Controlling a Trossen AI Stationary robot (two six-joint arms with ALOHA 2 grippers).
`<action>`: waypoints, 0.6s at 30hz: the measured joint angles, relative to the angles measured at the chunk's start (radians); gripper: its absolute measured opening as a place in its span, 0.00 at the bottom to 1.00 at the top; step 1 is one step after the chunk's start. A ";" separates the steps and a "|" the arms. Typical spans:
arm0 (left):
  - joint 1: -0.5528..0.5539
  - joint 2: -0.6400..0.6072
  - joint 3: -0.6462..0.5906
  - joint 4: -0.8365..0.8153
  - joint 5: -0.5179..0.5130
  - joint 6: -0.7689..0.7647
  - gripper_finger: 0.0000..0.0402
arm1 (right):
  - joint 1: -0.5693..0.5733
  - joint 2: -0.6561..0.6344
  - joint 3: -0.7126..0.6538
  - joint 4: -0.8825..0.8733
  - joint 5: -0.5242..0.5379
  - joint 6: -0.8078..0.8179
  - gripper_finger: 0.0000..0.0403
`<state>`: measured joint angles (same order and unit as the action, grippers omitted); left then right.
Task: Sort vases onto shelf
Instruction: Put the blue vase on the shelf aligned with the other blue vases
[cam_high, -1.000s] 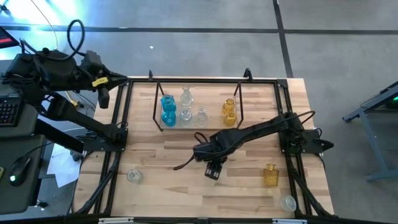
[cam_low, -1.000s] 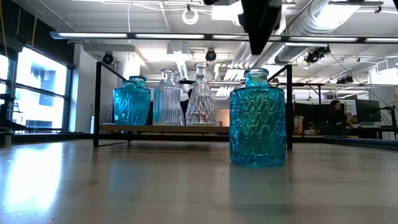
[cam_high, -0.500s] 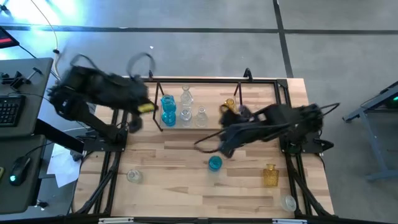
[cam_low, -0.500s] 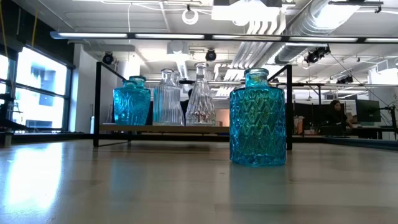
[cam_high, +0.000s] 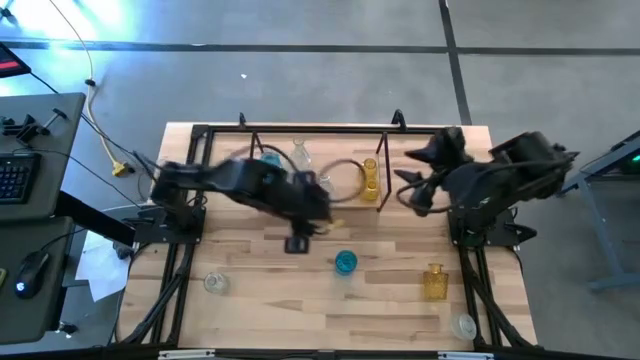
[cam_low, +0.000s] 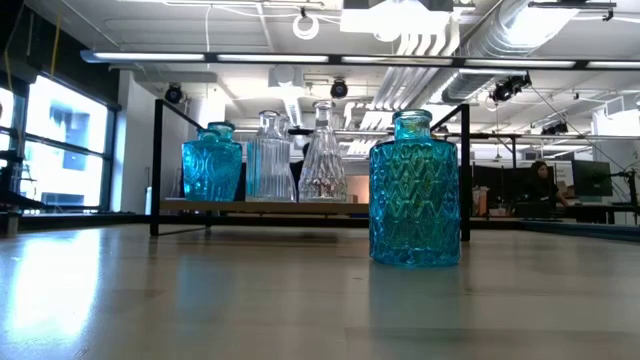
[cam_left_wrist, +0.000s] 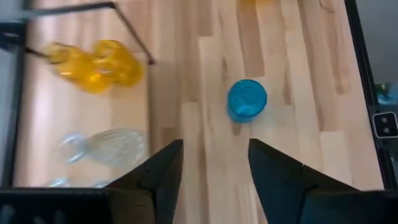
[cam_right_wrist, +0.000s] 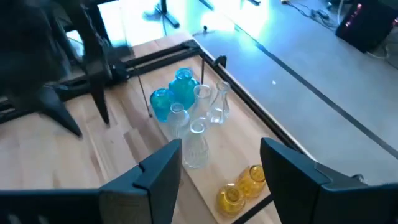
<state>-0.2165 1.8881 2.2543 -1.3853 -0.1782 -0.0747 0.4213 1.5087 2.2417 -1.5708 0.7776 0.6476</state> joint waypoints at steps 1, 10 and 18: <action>0.001 0.026 0.000 0.010 0.016 0.002 0.44 | 0.000 -0.012 0.000 0.000 0.000 -0.021 0.50; -0.011 0.221 0.000 0.059 0.090 -0.021 0.45 | 0.000 -0.080 0.000 0.000 -0.010 -0.133 0.50; -0.043 0.287 0.000 0.248 0.089 -0.023 0.45 | 0.000 -0.112 -0.001 0.000 -0.095 -0.198 0.50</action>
<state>-0.2596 2.1749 2.2543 -1.1374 -0.0890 -0.0978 0.4217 1.3967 2.2406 -1.5711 0.6824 0.4492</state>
